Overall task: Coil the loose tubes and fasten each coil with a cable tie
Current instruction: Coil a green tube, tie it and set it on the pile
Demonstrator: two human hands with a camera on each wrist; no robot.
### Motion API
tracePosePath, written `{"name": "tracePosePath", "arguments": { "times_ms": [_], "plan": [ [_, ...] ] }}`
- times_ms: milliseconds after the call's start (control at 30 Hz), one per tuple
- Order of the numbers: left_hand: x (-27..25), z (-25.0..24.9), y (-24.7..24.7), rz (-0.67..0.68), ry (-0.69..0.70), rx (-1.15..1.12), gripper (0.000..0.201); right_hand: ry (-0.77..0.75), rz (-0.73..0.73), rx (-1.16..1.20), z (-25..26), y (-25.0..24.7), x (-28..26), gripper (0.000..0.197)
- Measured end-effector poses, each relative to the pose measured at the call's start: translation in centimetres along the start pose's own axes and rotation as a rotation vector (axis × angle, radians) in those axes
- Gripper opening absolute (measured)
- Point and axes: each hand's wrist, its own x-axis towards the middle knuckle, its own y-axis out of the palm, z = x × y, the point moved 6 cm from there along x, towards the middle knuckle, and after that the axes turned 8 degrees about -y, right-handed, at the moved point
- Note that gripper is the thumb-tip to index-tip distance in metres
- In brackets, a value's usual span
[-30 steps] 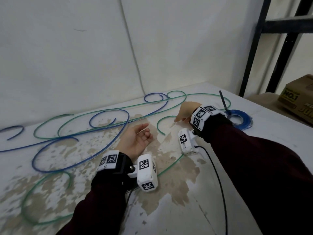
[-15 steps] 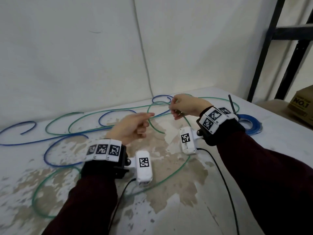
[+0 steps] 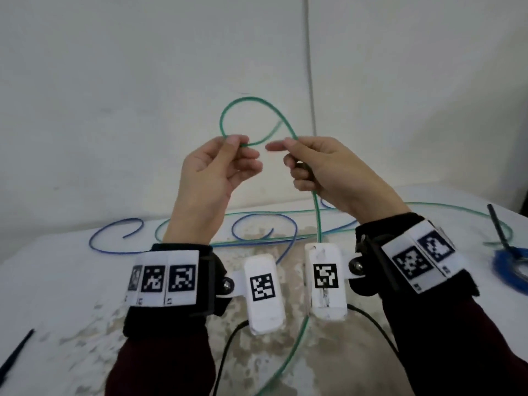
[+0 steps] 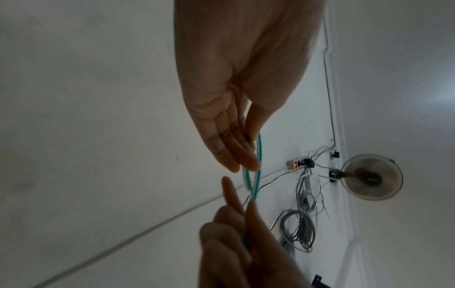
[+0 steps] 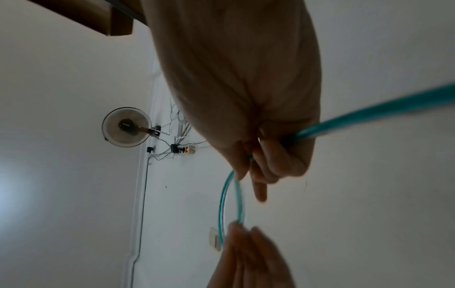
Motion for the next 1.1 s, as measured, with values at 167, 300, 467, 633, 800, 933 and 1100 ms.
{"name": "tracePosePath", "arguments": {
  "times_ms": [167, 300, 467, 633, 800, 933, 1100],
  "plan": [
    [-0.4, 1.7, 2.0, 0.12, -0.119, 0.285, 0.013, -0.03, -0.084, 0.075, 0.5, -0.2, -0.1, 0.027],
    [-0.3, 2.0, 2.4, 0.128, -0.149, 0.25, 0.022, 0.076, 0.151, -0.097, 0.0, 0.8, -0.9, 0.031],
    [-0.5, 2.1, 2.0, 0.193, -0.101, 0.356, 0.028, 0.183, 0.257, -0.211, -0.4, 1.6, -1.6, 0.037],
    [-0.6, 1.5, 1.4, 0.203, -0.037, 0.423, 0.033, 0.122, 0.193, -0.206, 0.1, 0.8, -1.4, 0.041],
    [-0.5, 1.2, 1.4, 0.153, 0.029, 0.452, 0.035, 0.02, 0.08, -0.345, 0.9, -0.2, -1.3, 0.037],
    [0.0, 0.7, 0.2, 0.062, 0.068, 0.36, 0.034, -0.022, -0.013, -0.365, 1.4, -1.6, -1.2, 0.032],
    [-0.2, 0.0, 0.1, -0.026, 0.139, 0.329, 0.033, 0.137, 0.23, -0.211, -0.2, 0.7, -1.7, 0.033]
  ]
}}
